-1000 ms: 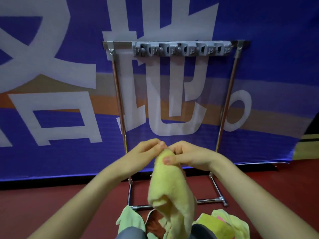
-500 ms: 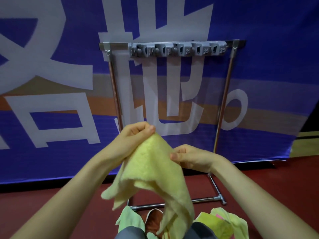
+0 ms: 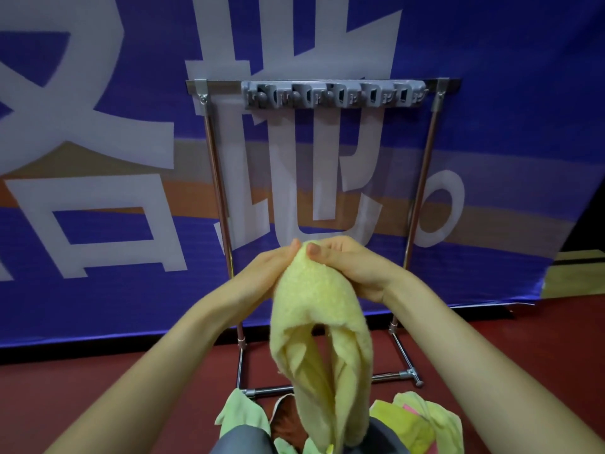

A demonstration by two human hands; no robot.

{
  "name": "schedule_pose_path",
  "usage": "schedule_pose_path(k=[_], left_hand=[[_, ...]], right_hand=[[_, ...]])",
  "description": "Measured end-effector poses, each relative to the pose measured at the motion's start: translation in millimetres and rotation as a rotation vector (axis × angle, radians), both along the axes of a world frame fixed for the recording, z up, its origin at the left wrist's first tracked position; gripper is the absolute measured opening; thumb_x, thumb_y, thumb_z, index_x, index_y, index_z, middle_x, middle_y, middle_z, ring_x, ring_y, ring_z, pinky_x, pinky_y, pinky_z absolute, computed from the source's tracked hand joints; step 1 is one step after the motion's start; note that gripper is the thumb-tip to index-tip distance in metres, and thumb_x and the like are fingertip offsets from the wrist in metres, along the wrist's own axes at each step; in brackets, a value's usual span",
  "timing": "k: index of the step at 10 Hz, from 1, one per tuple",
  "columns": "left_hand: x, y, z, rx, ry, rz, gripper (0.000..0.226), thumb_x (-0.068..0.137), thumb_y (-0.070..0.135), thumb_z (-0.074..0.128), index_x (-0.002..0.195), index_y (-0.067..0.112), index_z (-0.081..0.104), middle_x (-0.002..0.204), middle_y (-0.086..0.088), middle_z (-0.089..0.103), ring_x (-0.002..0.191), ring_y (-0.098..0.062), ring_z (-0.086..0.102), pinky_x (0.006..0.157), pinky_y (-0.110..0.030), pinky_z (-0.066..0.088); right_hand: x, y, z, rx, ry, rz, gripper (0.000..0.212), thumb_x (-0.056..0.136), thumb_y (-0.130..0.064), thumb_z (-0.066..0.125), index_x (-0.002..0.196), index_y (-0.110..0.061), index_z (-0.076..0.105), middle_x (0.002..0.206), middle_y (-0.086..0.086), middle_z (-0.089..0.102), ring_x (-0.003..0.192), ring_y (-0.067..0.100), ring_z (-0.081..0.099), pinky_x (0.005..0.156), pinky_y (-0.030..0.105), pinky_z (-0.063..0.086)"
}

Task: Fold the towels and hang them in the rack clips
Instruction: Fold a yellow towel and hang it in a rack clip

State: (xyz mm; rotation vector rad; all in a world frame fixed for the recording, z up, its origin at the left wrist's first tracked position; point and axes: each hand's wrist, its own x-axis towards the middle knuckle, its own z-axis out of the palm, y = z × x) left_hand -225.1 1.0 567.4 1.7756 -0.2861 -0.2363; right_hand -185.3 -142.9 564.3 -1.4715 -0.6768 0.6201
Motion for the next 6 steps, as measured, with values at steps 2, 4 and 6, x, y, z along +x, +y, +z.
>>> schedule_pose_path(k=[2, 4, 6], left_hand=[[1, 13, -3, -0.039, -0.021, -0.097, 0.031, 0.078, 0.043, 0.048, 0.086, 0.019, 0.067, 0.068, 0.005, 0.07, 0.063, -0.005, 0.065, 0.057, -0.016, 0.051], [-3, 17, 4, -0.172, -0.054, -0.019, 0.029, 0.074, 0.04, 0.048, 0.079, 0.017, 0.064, 0.065, 0.004, 0.069, 0.061, -0.009, 0.064, 0.058, -0.019, 0.053], [-4, 21, 9, -0.1, 0.149, -0.101, 0.035, 0.067, 0.05, 0.041, 0.088, 0.031, 0.061, 0.075, 0.015, 0.073, 0.071, 0.0, 0.068, 0.062, -0.016, 0.05]], right_hand=[[-5, -15, -10, -0.062, -0.019, -0.051, 0.042, 0.052, -0.056, 0.068, 0.075, -0.02, 0.071, 0.064, -0.008, 0.07, 0.062, 0.002, 0.065, 0.056, 0.013, 0.049], [-10, -19, -23, -0.098, -0.01, -0.022, 0.067, 0.041, -0.072, 0.071, 0.08, -0.017, 0.068, 0.067, -0.008, 0.07, 0.064, 0.004, 0.064, 0.06, 0.015, 0.05], [-14, -12, 6, 0.053, -0.066, -0.095, 0.032, 0.062, -0.046, 0.057, 0.078, -0.021, 0.069, 0.059, -0.01, 0.068, 0.057, -0.002, 0.061, 0.055, 0.01, 0.047]])
